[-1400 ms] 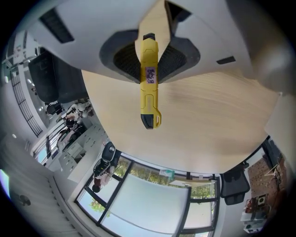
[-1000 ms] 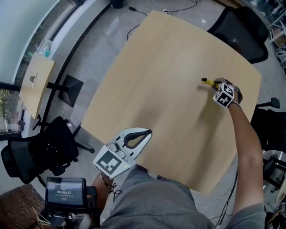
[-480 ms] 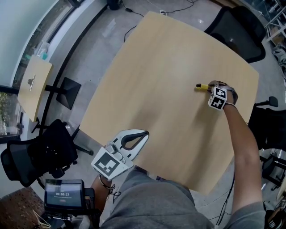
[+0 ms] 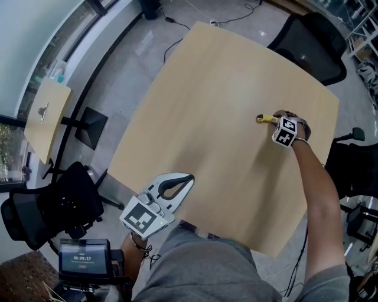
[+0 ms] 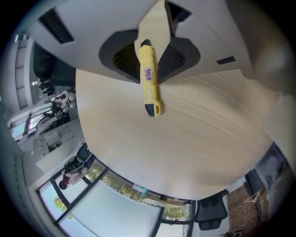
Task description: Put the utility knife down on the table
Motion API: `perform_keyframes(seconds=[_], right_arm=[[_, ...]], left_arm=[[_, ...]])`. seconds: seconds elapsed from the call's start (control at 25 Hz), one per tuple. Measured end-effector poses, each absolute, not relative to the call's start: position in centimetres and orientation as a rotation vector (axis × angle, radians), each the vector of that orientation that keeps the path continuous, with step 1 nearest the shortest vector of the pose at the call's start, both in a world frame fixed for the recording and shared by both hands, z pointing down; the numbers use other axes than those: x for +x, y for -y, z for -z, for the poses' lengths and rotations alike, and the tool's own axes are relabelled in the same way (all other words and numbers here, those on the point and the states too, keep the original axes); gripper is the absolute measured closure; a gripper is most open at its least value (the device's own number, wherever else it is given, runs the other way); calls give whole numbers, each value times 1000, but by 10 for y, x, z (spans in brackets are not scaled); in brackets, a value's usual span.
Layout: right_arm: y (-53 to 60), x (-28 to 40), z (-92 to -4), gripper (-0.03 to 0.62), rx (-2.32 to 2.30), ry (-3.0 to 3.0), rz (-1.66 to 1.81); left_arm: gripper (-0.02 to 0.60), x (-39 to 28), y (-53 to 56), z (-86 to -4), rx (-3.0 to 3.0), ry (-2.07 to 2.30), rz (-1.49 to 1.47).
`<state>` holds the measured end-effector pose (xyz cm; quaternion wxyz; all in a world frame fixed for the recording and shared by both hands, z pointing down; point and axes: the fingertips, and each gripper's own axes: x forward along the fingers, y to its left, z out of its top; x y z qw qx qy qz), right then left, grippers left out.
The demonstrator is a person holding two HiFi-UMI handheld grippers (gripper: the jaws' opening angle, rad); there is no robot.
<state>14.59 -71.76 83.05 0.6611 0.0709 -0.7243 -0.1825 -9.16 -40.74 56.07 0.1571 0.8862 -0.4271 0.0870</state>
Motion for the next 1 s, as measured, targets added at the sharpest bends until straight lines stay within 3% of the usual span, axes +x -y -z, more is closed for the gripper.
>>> perform_keyframes(seconds=[0.36,0.48,0.6,1.0], right_arm=[[694,132,-770,481,526,1936,-35],[686,126,-741,547,653,2114,-201],[661,124,-685,583,812,2329,-362],[453,88,-474,586,1075,2906,-394]], left_arm=[[577,-100,385,-532,2595,1223,-235],[577,-97,384,-527,2613,1214,-252],[577,-93,372,-511,2643,1202,-247],[577,-128,307,-468,2759,1218,-182]])
